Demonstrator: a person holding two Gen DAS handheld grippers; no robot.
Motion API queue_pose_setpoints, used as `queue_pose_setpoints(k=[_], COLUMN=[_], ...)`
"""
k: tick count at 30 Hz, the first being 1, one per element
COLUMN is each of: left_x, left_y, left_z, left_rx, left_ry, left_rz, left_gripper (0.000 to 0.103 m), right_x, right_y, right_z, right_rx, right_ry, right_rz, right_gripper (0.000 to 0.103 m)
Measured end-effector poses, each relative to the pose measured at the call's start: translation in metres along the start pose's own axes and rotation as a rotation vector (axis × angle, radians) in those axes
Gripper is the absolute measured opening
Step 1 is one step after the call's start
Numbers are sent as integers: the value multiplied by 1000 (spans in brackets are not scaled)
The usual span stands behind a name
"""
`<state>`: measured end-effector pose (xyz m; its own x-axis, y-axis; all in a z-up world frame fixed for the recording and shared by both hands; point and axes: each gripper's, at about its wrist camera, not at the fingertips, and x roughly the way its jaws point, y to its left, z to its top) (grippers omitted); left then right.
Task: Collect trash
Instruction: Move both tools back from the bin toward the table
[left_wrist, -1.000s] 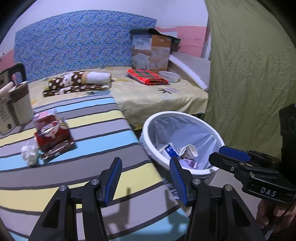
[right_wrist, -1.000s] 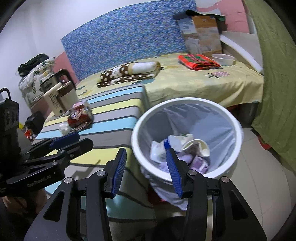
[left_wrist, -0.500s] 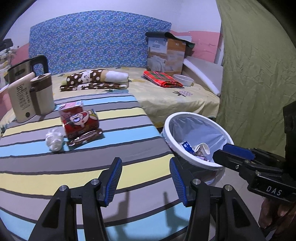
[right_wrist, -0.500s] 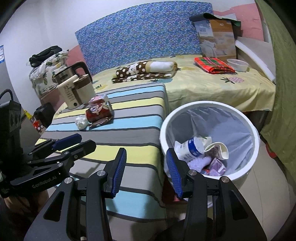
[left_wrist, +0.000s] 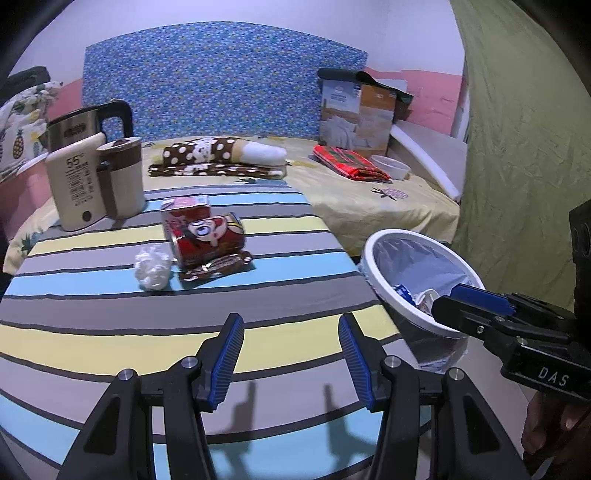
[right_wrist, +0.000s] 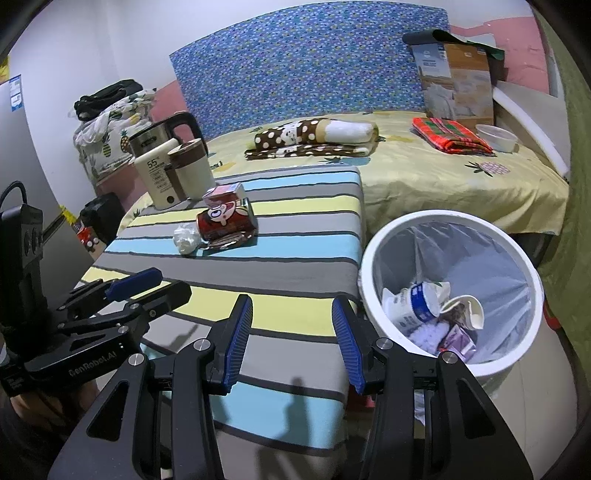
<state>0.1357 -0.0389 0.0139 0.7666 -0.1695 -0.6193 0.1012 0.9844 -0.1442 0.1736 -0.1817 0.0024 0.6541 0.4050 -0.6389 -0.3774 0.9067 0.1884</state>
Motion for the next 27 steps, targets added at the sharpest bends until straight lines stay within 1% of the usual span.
queue_pose_setpoints(k=[6,18,27], left_x=[-3,-1,23], left_y=[18,61,99], left_z=[-1,3,22], left_rx=[-23,-81,-107], left_ry=[-6,-10,1], left_rz=[33,110,163], left_gripper=[53,53,53], right_x=[8,31,52], right_y=[10,19,26], right_z=[3,14,28], right_rx=[-18,-36,-59], right_ry=[11,39,55], right_rz=[16,46,76], right_gripper=[47,47,47])
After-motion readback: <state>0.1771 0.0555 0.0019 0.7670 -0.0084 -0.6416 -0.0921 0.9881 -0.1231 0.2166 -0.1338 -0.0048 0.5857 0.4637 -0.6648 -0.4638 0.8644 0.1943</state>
